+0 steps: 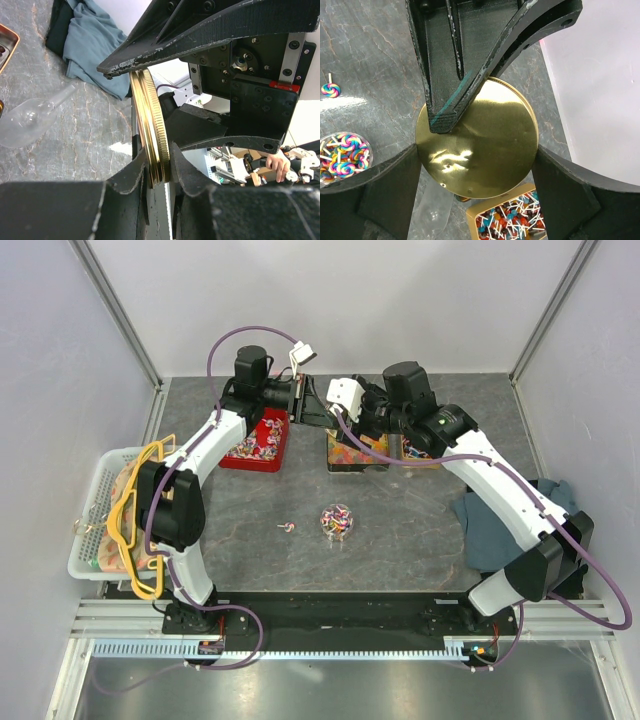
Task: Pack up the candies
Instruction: Adjust the bottle lid.
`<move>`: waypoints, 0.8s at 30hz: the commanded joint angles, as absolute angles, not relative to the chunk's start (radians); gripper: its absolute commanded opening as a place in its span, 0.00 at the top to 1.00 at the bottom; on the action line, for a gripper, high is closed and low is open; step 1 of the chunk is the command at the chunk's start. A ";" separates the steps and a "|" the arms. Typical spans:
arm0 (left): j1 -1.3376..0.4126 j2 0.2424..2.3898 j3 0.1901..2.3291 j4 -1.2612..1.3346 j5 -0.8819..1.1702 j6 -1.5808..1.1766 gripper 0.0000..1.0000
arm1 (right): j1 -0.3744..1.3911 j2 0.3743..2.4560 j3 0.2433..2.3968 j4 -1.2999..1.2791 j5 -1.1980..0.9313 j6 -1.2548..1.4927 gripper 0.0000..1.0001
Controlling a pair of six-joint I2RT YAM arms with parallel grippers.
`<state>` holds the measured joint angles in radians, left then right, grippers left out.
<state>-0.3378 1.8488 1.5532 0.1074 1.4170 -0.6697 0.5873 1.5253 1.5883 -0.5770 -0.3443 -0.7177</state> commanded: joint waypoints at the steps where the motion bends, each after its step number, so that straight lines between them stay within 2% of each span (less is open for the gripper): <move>1: -0.344 1.838 1.548 0.132 1.450 -0.690 0.89 | 0.594 1.523 1.617 -0.534 -0.371 -0.698 0.24; 5: -0.333 1.838 1.554 0.141 1.454 -0.690 0.76 | 0.594 1.514 1.597 -0.534 -0.367 -0.699 0.24; 6: -0.328 1.842 1.560 0.141 1.456 -0.689 0.65 | 0.595 1.505 1.591 -0.534 -0.367 -0.699 0.24; 8: -0.308 1.853 1.578 0.143 1.462 -0.693 0.52 | 0.595 1.496 1.566 -0.534 -0.365 -0.699 0.24; 9: -0.292 1.859 1.582 0.144 1.460 -0.696 0.41 | 0.594 1.487 1.559 -0.535 -0.364 -0.699 0.24; 12: -0.259 1.870 1.586 0.173 1.462 -0.716 0.29 | 0.595 1.467 1.520 -0.532 -0.365 -0.701 0.23; 15: -0.229 1.875 1.586 0.189 1.466 -0.724 0.20 | 0.594 1.450 1.485 -0.531 -0.368 -0.696 0.23; 20: -0.158 1.853 1.566 0.138 1.457 -0.639 0.14 | 0.595 1.424 1.414 -0.561 -0.428 -0.692 0.23; 24: -0.091 1.835 1.575 -0.313 1.352 -0.198 0.08 | 0.595 1.433 1.370 -0.620 -0.515 -0.706 0.24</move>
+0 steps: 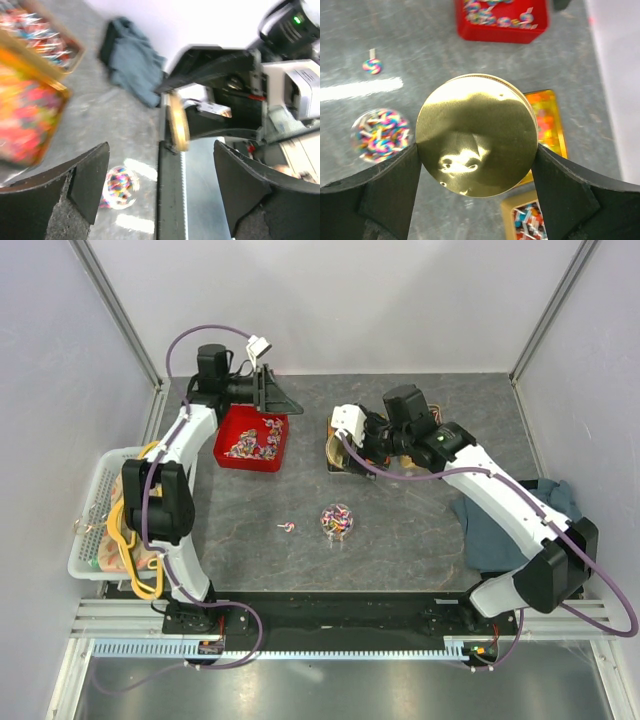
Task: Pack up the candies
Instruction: Adjust the bottle lid, then close the bottle lid on the packing bottle.
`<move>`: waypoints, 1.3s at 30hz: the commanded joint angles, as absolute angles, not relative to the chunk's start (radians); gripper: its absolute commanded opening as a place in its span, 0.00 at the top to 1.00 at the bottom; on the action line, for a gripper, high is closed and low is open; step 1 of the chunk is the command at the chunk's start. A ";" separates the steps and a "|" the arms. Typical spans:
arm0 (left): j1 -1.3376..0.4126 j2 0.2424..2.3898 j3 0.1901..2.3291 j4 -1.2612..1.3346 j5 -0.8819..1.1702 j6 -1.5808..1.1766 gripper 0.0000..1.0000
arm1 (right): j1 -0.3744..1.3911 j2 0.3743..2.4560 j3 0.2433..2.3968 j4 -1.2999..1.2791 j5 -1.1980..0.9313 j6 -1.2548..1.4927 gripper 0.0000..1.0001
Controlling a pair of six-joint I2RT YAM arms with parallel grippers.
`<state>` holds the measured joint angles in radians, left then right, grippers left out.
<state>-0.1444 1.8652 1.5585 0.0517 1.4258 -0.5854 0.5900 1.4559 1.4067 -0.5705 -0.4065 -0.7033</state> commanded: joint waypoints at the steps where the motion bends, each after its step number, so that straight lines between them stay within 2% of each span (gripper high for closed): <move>1: -0.089 1.830 1.569 -0.381 1.301 -0.120 0.08 | 0.595 1.436 1.349 -0.629 -0.538 -0.712 0.24; 3: -0.089 1.795 1.499 -0.440 1.246 0.033 0.05 | 0.598 1.453 1.329 -0.640 -0.557 -0.718 0.24; 9: -0.089 1.669 1.287 -0.439 1.059 0.222 0.01 | 0.627 1.509 1.290 -0.692 -0.589 -0.755 0.26; 13: -0.089 1.585 1.180 -0.390 0.993 0.273 0.00 | 0.667 1.537 1.266 -0.706 -0.589 -0.793 0.25; 21: -0.089 1.516 1.020 -0.190 0.997 0.239 0.00 | 0.719 1.588 1.200 -0.700 -0.563 -0.851 0.25; 39: -0.089 1.543 0.985 -0.152 0.977 0.215 0.01 | 0.747 1.669 1.154 -0.560 -0.495 -0.790 0.24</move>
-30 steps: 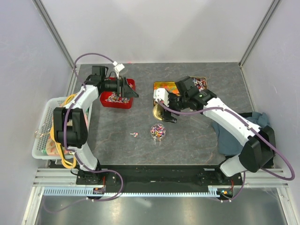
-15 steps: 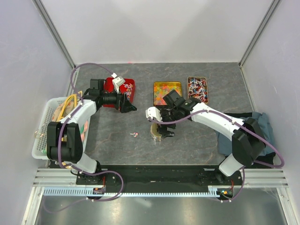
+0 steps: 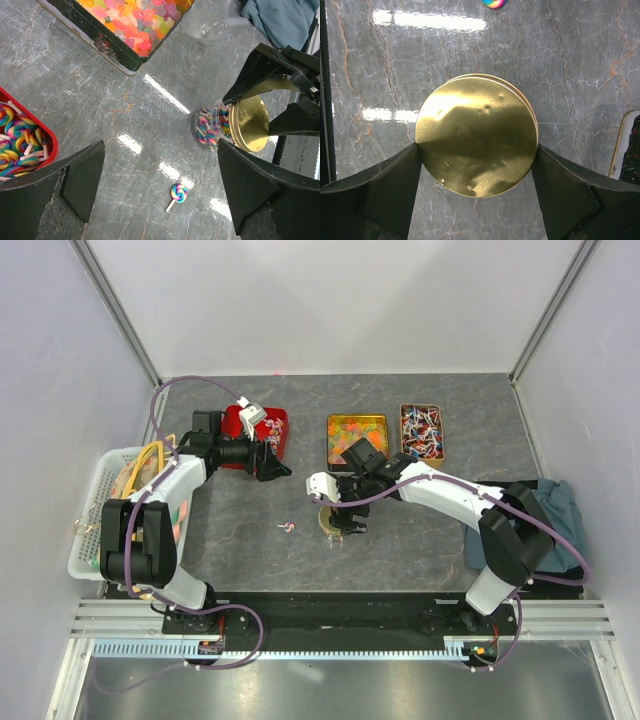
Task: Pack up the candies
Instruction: Close the bottle lid on the packing bottle.
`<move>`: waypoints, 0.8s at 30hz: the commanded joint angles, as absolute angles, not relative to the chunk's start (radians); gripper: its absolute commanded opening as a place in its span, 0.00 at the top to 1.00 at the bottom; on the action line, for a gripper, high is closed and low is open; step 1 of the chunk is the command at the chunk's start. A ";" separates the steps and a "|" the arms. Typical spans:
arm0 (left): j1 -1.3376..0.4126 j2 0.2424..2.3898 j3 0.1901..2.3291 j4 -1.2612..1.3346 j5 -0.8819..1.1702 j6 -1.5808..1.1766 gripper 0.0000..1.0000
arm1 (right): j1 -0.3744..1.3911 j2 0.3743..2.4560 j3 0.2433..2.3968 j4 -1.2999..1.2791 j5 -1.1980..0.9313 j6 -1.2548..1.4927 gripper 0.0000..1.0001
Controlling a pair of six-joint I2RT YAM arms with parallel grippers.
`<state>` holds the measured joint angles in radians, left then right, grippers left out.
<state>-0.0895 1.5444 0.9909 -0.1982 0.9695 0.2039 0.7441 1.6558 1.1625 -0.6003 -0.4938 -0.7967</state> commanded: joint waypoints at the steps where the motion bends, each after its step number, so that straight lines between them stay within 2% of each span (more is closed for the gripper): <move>1: -0.090 1.543 0.983 -0.152 0.980 0.216 0.00 | 0.747 1.670 1.152 -0.560 -0.495 -0.792 0.24; 24: -0.089 1.549 0.977 -0.152 1.012 0.218 0.00 | 0.739 1.689 1.206 -0.684 -0.540 -0.845 0.22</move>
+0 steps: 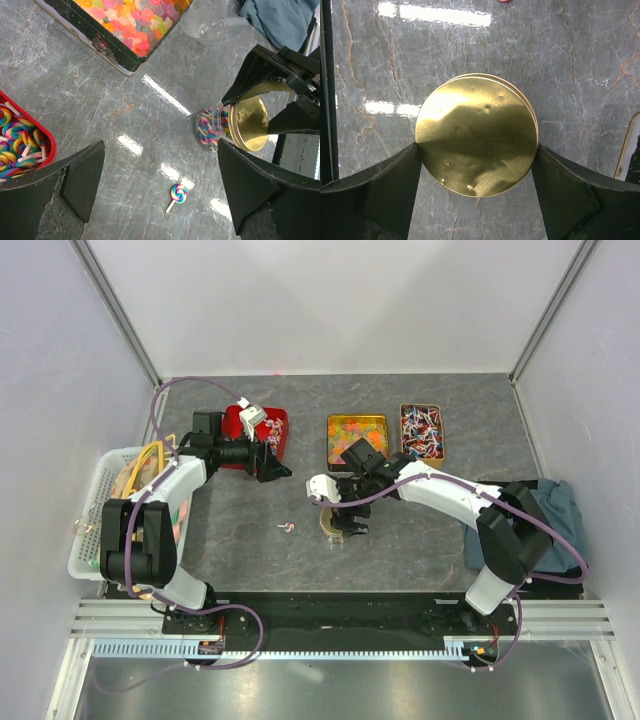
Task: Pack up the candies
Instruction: Close the bottle lid on the packing bottle.
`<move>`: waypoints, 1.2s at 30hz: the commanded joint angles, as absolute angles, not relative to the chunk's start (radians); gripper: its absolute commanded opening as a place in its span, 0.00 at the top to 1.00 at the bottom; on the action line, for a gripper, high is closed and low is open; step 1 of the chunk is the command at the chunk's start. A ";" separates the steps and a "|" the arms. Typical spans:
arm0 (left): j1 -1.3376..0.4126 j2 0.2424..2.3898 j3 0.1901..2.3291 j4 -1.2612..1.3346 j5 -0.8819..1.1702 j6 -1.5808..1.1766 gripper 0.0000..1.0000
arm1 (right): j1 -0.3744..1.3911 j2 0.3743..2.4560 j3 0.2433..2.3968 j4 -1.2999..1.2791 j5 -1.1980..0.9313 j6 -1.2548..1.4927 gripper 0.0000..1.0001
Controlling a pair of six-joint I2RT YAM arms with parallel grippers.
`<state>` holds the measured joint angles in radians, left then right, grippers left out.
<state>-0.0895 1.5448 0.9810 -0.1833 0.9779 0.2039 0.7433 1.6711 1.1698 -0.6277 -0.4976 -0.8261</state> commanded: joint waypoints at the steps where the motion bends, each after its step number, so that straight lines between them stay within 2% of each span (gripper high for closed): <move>1: -0.089 1.548 0.979 -0.153 1.012 0.219 0.00 | 0.741 1.690 1.209 -0.687 -0.540 -0.845 0.22; 20: -0.089 1.563 0.979 -0.152 1.031 0.216 0.00 | 0.738 1.712 1.213 -0.644 -0.494 -0.808 0.19; 23: -0.089 1.560 0.980 -0.152 1.032 0.216 0.00 | 0.738 1.715 1.209 -0.644 -0.486 -0.810 0.16; 30: -0.089 1.560 0.979 -0.152 1.034 0.216 0.00 | 0.733 1.715 1.206 -0.641 -0.485 -0.808 0.03; 36: -0.089 1.560 0.976 -0.152 1.040 0.218 0.01 | 0.712 1.710 1.207 -0.641 -0.502 -0.801 0.02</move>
